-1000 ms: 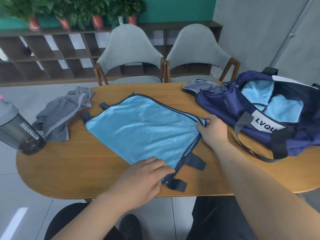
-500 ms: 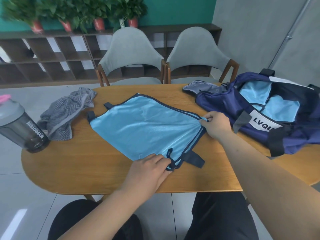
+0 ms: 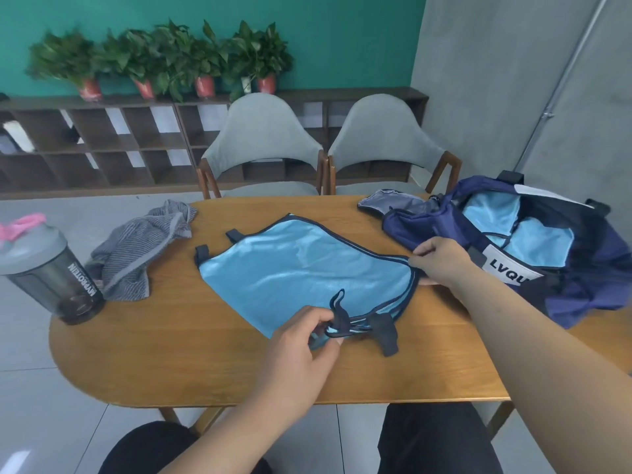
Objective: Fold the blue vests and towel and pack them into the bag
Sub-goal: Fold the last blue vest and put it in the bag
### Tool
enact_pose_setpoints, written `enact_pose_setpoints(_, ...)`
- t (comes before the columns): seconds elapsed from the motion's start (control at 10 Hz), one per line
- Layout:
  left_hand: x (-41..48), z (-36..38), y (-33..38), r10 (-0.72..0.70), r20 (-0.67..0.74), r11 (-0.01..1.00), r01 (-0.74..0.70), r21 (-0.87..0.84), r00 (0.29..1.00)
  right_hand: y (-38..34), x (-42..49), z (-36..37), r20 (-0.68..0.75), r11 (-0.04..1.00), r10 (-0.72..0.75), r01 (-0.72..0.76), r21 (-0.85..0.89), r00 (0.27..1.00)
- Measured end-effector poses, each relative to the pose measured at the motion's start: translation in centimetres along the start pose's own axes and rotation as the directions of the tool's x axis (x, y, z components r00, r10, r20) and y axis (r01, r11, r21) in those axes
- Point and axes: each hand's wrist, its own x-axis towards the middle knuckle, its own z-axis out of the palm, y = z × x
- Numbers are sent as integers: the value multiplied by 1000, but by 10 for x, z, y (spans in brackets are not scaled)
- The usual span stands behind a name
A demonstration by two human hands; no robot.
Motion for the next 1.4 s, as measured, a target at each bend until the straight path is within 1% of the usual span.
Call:
enact_pose_setpoints(0.1, -1, 0, 6, -18, 18, 998, 19, -54, 1000, 0, -6, -4, 81, 993, 3, 7, -115, 997)
enact_pose_setpoints(0.2, -4, 3, 5, -22, 68, 999, 25, -45, 997, 4, -15, -4, 124, 947, -15, 54, -318, 992)
enact_pose_setpoints(0.3, -9, 8, 5, -9, 107, 999, 12, -29, 994, 11, -21, 0, 48, 903, -87, 99, -418, 995)
enact_pose_setpoints(0.4, -12, 9, 8, -19, 103, 999, 24, -47, 994, 6, -27, -4, -44, 904, -151, 120, -410, 988)
enact_pose_setpoints(0.5, -13, 6, 17, -52, 84, 989, 63, -137, 995, -10, -30, -14, -101, 937, -163, 123, -327, 981)
enact_pose_setpoints(0.6, -10, 0, 36, -103, 100, 953, 127, -276, 990, -31, -29, -26, -131, 978, -133, 108, -178, 982)
enact_pose_setpoints(0.7, -1, -8, 51, -159, 100, 901, 186, -393, 982, -53, -25, -32, -82, 997, -76, 77, 9, 994)
enact_pose_setpoints(0.8, 8, -20, 59, -237, 53, 819, 229, -526, 970, -76, -17, -23, -55, 993, -34, 40, 108, 998)
enact_pose_setpoints(0.9, 19, -35, 59, -350, 6, 720, 273, -638, 937, -100, -8, -1, -2, 990, -12, 12, 141, 1000)
enact_pose_setpoints(1.0, 32, -50, 41, -454, -70, 683, 296, -668, 888, -121, -2, 30, 38, 994, -35, 31, 108, 999)
enact_pose_setpoints(1.1, 43, -62, 13, -562, -128, 620, 314, -719, 817, -130, 9, 68, 106, 997, -42, 35, 62, 993)
enact_pose_setpoints(1.2, 54, -72, -17, -660, -122, 544, 360, -758, 741, -129, 28, 106, 105, 997, -30, 23, 68, 994)
enact_pose_setpoints(1.3, 64, -82, -41, -709, -129, 539, 415, -733, 693, -131, 44, 140, 194, 953, -112, 161, -255, 974)
enact_pose_setpoints(1.4, 69, -86, -66, -734, -168, 581, 480, -657, 659, -127, 46, 159, 193, 848, -114, 197, -492, 975)
